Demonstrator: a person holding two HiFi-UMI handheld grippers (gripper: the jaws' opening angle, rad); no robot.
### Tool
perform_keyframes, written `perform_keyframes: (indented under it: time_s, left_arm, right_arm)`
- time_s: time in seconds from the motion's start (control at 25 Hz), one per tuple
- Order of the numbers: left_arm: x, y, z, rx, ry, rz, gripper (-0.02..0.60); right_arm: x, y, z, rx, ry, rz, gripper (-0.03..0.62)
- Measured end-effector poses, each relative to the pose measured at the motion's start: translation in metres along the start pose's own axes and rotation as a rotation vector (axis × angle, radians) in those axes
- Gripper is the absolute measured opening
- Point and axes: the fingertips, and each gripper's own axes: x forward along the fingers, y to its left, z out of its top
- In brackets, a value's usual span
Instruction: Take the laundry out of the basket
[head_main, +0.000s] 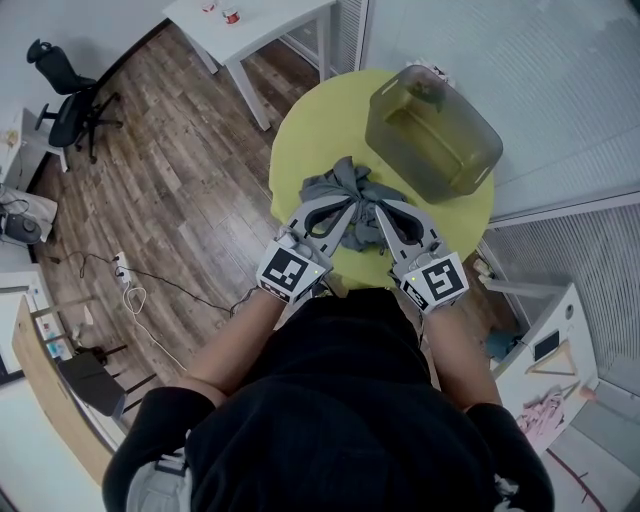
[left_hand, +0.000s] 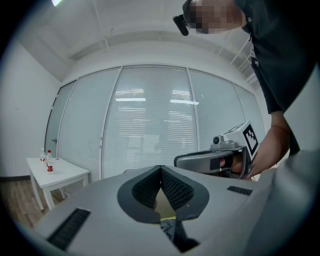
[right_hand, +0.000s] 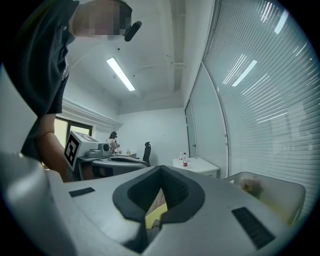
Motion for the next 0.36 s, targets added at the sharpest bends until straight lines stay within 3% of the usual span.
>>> perform_keyframes:
  time_s: [0.36]
  left_arm:
    - [-0.0025, 0.0003, -0.0013, 0.000, 0.009, 0.005, 0.006]
  right_arm:
    - [-0.0012, 0.0000, -0.0023, 0.006, 0.003, -0.009, 0.023]
